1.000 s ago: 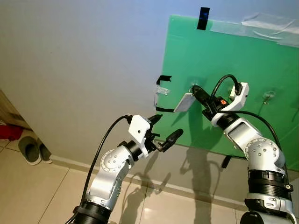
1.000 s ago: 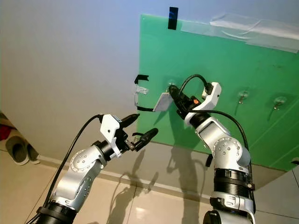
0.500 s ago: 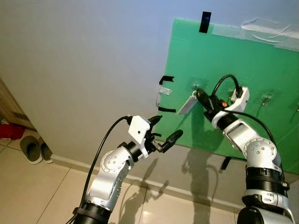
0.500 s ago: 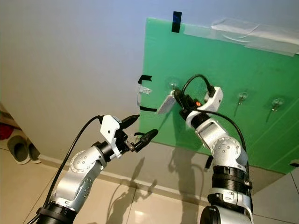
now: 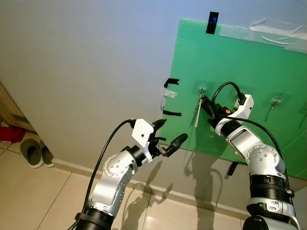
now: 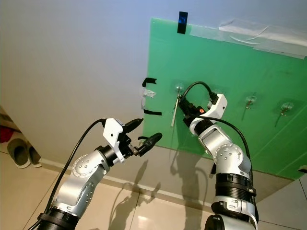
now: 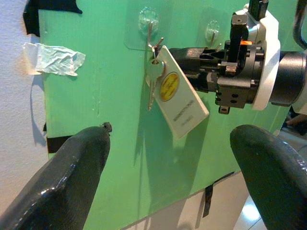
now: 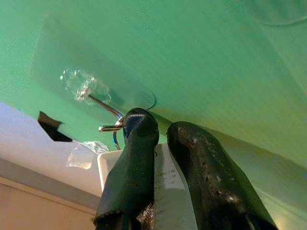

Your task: Hang keys on a hook

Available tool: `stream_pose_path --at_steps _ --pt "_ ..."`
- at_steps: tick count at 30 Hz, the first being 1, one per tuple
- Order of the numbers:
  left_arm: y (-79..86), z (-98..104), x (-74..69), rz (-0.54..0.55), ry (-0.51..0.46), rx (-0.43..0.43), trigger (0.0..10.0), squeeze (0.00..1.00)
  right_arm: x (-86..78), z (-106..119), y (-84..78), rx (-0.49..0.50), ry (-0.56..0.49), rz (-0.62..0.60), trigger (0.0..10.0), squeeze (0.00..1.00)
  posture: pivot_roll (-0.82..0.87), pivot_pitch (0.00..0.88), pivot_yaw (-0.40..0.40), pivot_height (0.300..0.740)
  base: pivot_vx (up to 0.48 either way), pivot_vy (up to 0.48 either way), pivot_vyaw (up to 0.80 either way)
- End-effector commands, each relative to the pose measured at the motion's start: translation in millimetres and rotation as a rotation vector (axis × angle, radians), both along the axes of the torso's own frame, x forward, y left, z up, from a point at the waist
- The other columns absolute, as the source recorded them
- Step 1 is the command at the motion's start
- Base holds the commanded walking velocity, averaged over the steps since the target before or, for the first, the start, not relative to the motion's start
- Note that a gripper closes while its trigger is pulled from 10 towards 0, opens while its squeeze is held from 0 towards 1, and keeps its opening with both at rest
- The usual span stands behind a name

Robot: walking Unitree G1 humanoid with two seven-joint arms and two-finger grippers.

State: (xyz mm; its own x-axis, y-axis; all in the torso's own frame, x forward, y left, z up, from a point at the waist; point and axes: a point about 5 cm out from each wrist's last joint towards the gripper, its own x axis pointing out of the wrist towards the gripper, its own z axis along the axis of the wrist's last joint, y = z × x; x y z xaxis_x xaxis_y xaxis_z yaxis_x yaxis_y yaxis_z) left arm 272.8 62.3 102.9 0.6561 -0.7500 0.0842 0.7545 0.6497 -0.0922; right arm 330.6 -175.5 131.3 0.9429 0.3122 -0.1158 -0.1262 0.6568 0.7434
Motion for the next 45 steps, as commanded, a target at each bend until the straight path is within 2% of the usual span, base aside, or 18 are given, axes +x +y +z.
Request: stream_pose_path --at_steps 1,2,8,11,12,13,15,16,22,26,36,37,39,40,41,45 --pt "-2.2 5.4 0.8 -0.010 -0.018 -0.002 10.0 0.00 -4.3 -11.4 -15.9 -0.087 0.054 -0.085 10.0 1.00 -0.07 0.000 -0.026 0.740 0.000 0.000 0.00" --pt "-2.1 5.4 0.7 -0.008 -0.018 -0.002 10.0 0.00 -4.5 -6.1 -14.2 -0.132 0.021 -0.086 10.0 1.00 -0.06 0.000 -0.028 0.740 0.000 0.000 0.00" --pt "-2.2 5.6 0.5 -0.007 -0.019 -0.002 10.0 0.00 -6.9 -2.6 -10.5 -0.188 -0.009 -0.067 10.0 1.00 -0.07 0.000 -0.029 0.740 0.000 0.000 0.00" --pt "-1.8 6.1 0.8 -0.004 -0.020 -0.004 10.0 0.00 -8.8 0.0 -12.2 -0.301 -0.056 -0.093 10.0 1.00 -0.07 0.000 -0.029 0.740 0.000 0.000 0.00" --pt "-1.8 6.1 0.8 -0.004 -0.020 -0.004 10.0 0.00 -8.8 0.0 -12.2 -0.301 -0.056 -0.093 10.0 1.00 -0.07 0.000 -0.029 0.740 0.000 0.000 0.00" --pt "-1.8 6.5 1.4 -0.003 -0.021 -0.005 10.0 0.00 -9.4 2.7 -14.1 -0.394 -0.093 -0.109 10.0 1.00 -0.07 0.000 -0.030 0.740 0.000 0.000 0.00" --pt "-2.0 7.2 1.7 -0.003 -0.023 -0.006 10.0 0.00 -10.3 5.1 -14.8 -0.469 -0.124 -0.118 10.0 1.00 -0.07 0.000 -0.028 0.740 0.000 0.000 0.00" --pt "-2.0 7.2 1.7 -0.003 -0.023 -0.006 10.0 0.00 -10.3 5.1 -14.8 -0.469 -0.124 -0.118 10.0 1.00 -0.07 0.000 -0.028 0.740 0.000 0.000 0.00" --pt "-2.0 7.8 2.1 -0.006 -0.028 -0.005 10.0 0.00 -14.0 9.0 -14.0 -0.627 -0.200 -0.125 10.0 1.00 -0.07 0.000 -0.028 0.740 0.000 0.000 0.00" --pt "-1.9 8.2 2.5 -0.006 -0.031 -0.003 10.0 0.00 -17.0 10.5 -13.4 -0.769 -0.262 -0.136 10.0 1.00 -0.07 0.000 -0.029 0.740 0.000 0.000 0.00" --pt "-1.5 7.5 2.8 -0.007 -0.032 0.001 10.0 0.00 -21.4 16.0 -21.5 -0.922 -0.342 -0.216 10.0 1.00 -0.07 0.000 -0.027 0.740 0.000 0.000 0.00" --pt "1.0 6.3 3.8 0.016 -0.037 0.022 10.0 0.00 -25.5 17.1 -24.4 -0.958 -0.358 -0.238 10.0 1.00 -0.07 0.000 -0.027 0.740 0.000 0.000 0.00" --pt "16.2 0.6 7.6 0.128 -0.031 0.085 10.0 0.00 -44.8 10.8 -31.9 -1.011 -0.347 -0.293 10.0 1.00 -0.08 0.000 -0.024 0.740 0.000 0.000 0.00" --pt "16.2 0.6 7.6 0.128 -0.031 0.085 10.0 0.00 -44.8 10.8 -31.9 -1.011 -0.347 -0.293 10.0 1.00 -0.08 0.000 -0.024 0.740 0.000 0.000 0.00" --pt "29.5 -0.2 8.6 0.213 -0.036 0.108 10.0 0.00 -60.2 4.5 -34.1 -1.025 -0.335 -0.306 10.0 1.00 -0.08 0.000 -0.023 0.740 0.000 0.000 0.00" --pt "46.5 -1.2 7.4 0.301 0.021 0.099 10.0 0.00 -82.4 -1.8 -33.3 -1.038 -0.333 -0.314 10.0 1.00 -0.09 0.000 -0.016 0.740 0.000 0.000 0.00"
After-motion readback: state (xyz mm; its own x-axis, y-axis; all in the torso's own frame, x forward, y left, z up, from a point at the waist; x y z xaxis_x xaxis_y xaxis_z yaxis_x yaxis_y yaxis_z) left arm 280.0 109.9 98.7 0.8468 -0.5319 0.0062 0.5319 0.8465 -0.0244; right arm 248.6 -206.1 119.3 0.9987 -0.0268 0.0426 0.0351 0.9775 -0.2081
